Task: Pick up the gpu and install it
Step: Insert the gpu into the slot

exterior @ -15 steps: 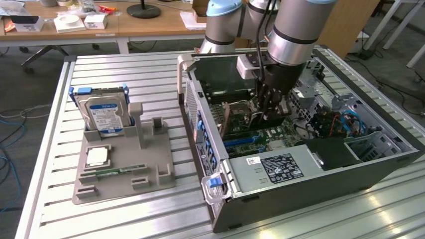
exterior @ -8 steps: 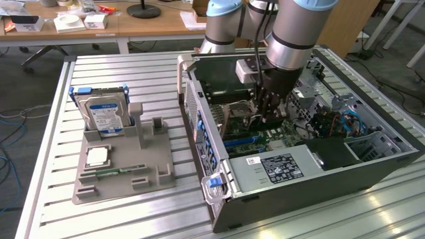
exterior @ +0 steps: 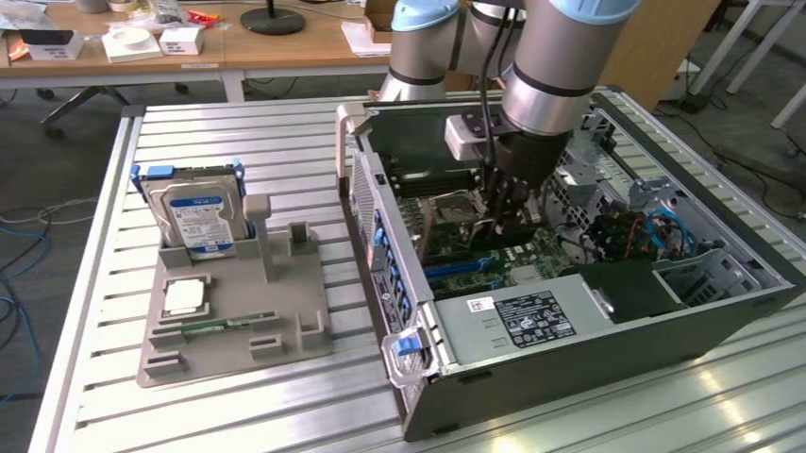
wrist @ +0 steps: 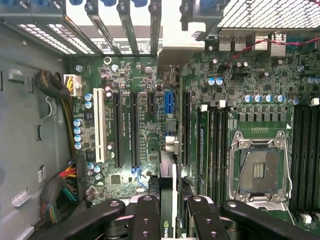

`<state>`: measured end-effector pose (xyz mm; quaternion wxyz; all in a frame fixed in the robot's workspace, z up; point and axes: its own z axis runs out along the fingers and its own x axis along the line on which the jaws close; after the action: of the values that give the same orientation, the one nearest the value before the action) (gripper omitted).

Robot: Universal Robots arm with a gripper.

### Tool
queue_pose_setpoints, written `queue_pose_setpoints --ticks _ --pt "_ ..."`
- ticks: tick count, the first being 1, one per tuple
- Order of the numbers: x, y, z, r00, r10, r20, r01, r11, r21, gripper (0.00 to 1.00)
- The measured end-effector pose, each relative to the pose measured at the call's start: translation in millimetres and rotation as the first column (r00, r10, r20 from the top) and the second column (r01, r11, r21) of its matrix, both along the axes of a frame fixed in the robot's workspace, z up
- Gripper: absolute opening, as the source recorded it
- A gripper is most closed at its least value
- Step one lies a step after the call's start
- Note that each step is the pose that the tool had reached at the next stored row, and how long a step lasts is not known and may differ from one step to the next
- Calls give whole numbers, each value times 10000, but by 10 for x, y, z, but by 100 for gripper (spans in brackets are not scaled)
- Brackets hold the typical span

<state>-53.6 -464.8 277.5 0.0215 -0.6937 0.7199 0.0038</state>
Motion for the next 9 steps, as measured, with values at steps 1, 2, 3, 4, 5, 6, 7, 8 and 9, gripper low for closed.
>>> queue_pose_setpoints --ticks 1,2,3,4,5,6,7,8,9 --pt "-11 0 0 10000 1 0 -1 10000 0 26" --pt "-22 0 1 10000 1 0 -1 10000 -2 26" --pt "-28 0 1 10000 1 -1 -1 10000 -2 26" --pt "-29 0 1 10000 2 -1 -2 10000 -3 26" --pt "-29 -1 1 10000 2 -1 -2 10000 -3 26" --pt "-29 -5 1 10000 3 -1 -3 10000 -2 26" --pt "-29 -11 1 10000 3 -1 -3 10000 -2 26" --pt "-29 -19 1 10000 3 -1 -3 10000 -2 26" --pt "-29 -25 1 10000 3 -1 -3 10000 -3 26"
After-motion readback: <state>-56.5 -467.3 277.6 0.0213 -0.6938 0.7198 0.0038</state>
